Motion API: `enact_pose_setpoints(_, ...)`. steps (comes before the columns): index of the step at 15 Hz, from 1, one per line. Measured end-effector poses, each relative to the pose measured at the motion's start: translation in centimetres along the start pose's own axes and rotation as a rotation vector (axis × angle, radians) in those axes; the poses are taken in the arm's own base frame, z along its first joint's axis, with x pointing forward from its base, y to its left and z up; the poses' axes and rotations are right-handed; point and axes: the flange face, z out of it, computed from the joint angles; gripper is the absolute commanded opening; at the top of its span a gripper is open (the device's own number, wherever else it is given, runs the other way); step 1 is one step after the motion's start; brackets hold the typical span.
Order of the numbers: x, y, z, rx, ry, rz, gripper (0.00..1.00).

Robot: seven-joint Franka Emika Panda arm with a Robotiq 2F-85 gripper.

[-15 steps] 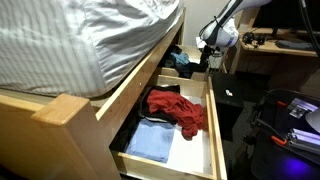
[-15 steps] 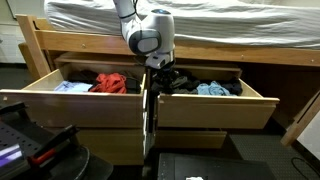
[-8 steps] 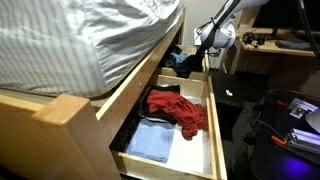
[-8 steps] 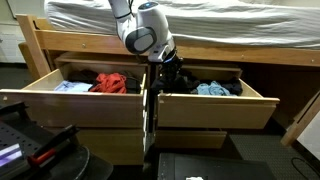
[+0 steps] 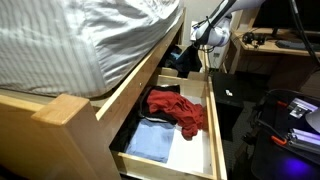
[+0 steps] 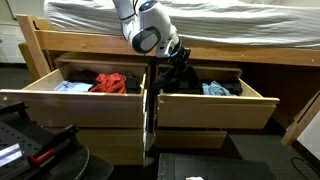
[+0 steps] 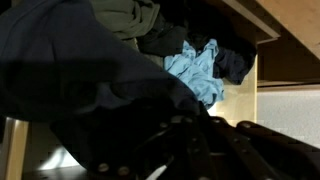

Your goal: Open the second drawer from the right, pick up the black cloth from the first drawer, put it in the second drawer and close the second drawer.

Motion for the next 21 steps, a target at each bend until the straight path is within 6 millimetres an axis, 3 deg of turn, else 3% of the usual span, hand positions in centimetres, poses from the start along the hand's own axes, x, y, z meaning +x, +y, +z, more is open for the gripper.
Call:
enact_pose_setpoints(5,-3.5,-4.7,0.0,0.125,-0.039,-0.027,0.02)
enact_pose_setpoints(10,-5.8,-7.4,-0.2,0.232,-0.027,-0.114,0.02)
enact_pose_setpoints(13,-4.7,-9.6,0.4,0.296,0.008,-0.162,0.02)
enact_pose_setpoints(14,-3.8,-10.5,0.6,0.318,0.027,-0.176,0.31)
enact_pose_setpoints(15,-2.9,-11.2,1.1,0.316,0.041,-0.178,0.07)
enact_pose_setpoints(17,-2.1,-11.4,1.4,0.314,0.051,-0.176,0.2)
enact_pose_setpoints(19,-2.7,-11.1,1.4,0.313,0.043,-0.181,0.31)
enact_pose_setpoints(21,-3.1,-10.9,1.4,0.312,0.039,-0.184,0.31)
